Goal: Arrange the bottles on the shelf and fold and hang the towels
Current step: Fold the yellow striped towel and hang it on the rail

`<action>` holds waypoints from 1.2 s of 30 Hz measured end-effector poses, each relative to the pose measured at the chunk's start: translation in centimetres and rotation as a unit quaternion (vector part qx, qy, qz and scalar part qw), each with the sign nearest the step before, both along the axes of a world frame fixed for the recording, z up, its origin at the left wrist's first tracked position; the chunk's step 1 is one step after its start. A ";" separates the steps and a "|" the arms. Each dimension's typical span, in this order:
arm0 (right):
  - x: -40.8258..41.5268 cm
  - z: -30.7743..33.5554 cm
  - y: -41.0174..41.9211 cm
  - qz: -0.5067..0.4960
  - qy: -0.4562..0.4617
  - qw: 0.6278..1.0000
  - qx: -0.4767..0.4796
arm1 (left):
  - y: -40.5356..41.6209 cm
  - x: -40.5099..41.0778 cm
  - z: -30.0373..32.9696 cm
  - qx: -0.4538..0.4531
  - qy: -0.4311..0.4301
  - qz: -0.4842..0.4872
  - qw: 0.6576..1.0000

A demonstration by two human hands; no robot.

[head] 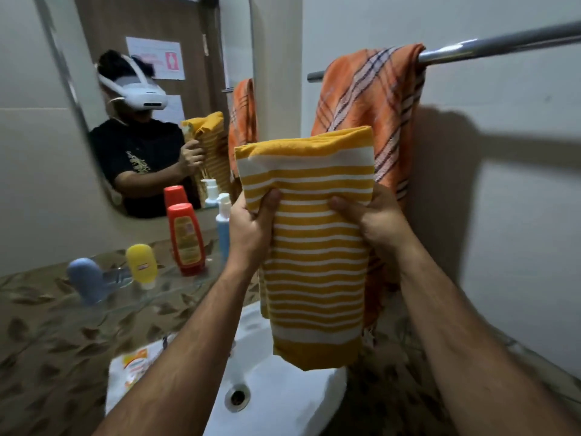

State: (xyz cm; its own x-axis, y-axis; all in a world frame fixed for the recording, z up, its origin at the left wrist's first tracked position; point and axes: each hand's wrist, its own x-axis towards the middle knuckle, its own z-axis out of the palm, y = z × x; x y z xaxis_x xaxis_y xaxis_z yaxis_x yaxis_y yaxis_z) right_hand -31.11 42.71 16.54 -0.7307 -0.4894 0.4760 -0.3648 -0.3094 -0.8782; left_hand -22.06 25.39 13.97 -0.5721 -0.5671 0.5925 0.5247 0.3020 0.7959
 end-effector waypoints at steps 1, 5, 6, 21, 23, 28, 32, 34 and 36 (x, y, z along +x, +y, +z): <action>0.0 0.5 0.4 -0.021 0.004 1.000 -0.006 | 0.0 -0.7 0.5 -0.008 0.004 -0.015 1.000; 0.4 2.8 1.8 -0.103 0.034 0.994 -0.021 | 0.2 -2.7 3.3 -0.028 0.015 -0.083 0.996; 0.7 3.5 2.2 -0.122 0.043 0.991 -0.027 | 0.3 -3.1 4.1 -0.031 0.020 -0.101 0.994; 5.9 15.3 9.5 -0.493 0.173 0.851 -0.048 | 7.3 -7.1 12.4 -0.046 0.042 -0.447 0.893; 6.4 16.6 10.6 -0.528 0.187 0.827 -0.034 | 9.0 -7.5 13.6 -0.050 0.062 -0.437 0.896; 7.1 20.4 12.7 -0.621 0.246 0.744 0.020 | 12.5 -8.9 17.9 -0.088 0.123 -0.368 0.917; 6.1 23.9 14.1 -0.683 0.298 0.661 0.092 | 14.1 -10.3 22.0 -0.155 0.165 -0.271 0.936; 4.9 24.6 14.6 -0.706 0.292 0.628 0.145 | 14.4 -11.4 22.9 -0.227 0.150 -0.172 0.947; 3.8 24.5 15.1 -0.723 0.264 0.603 0.210 | 14.5 -12.7 23.2 -0.271 0.123 -0.098 0.950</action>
